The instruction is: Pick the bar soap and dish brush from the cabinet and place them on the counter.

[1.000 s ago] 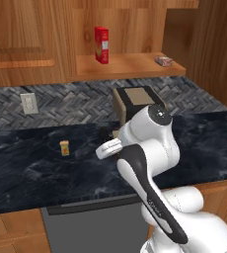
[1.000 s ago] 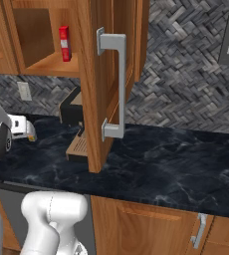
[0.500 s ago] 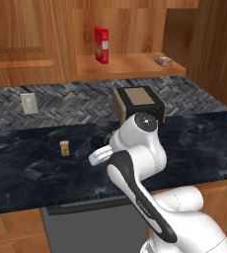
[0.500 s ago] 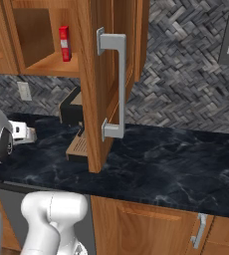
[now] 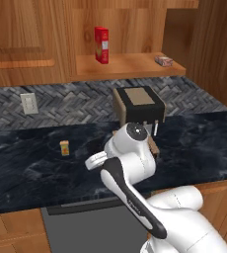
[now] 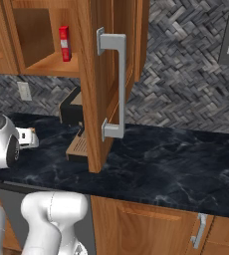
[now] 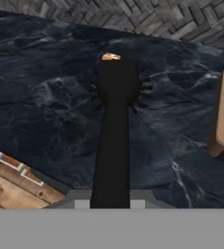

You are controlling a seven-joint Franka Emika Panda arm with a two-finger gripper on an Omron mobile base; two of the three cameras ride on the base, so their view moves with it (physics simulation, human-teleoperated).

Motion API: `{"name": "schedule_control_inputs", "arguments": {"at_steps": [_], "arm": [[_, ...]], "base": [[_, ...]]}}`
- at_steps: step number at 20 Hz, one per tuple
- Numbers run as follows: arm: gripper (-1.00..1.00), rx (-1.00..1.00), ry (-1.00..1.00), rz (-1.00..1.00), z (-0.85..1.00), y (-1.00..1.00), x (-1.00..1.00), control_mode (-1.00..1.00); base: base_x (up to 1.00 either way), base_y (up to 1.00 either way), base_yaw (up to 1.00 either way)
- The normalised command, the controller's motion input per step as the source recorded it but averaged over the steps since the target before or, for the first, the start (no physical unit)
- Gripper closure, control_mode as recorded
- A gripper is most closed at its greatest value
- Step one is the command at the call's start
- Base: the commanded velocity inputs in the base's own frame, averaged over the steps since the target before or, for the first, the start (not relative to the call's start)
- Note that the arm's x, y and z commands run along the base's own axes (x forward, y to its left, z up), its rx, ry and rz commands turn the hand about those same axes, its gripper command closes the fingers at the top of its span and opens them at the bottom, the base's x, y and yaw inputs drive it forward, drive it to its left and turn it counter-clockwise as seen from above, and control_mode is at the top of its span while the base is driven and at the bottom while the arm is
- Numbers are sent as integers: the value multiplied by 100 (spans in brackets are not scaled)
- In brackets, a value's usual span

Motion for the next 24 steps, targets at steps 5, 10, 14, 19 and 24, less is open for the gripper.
{"name": "schedule_control_inputs", "arguments": {"at_steps": [5,10,14,19,24], "arm": [[100,0,3,0,-21,23,18,-100],[100,-1,4,0,-15,22,22,-100],[100,-2,5,0,-20,14,25,-100],[100,-2,4,0,-26,11,24,-100],[100,-2,4,0,-29,12,23,-100]], "base": [[0,0,0],[0,0,0],[0,0,0],[0,0,0],[0,0,0]]}}
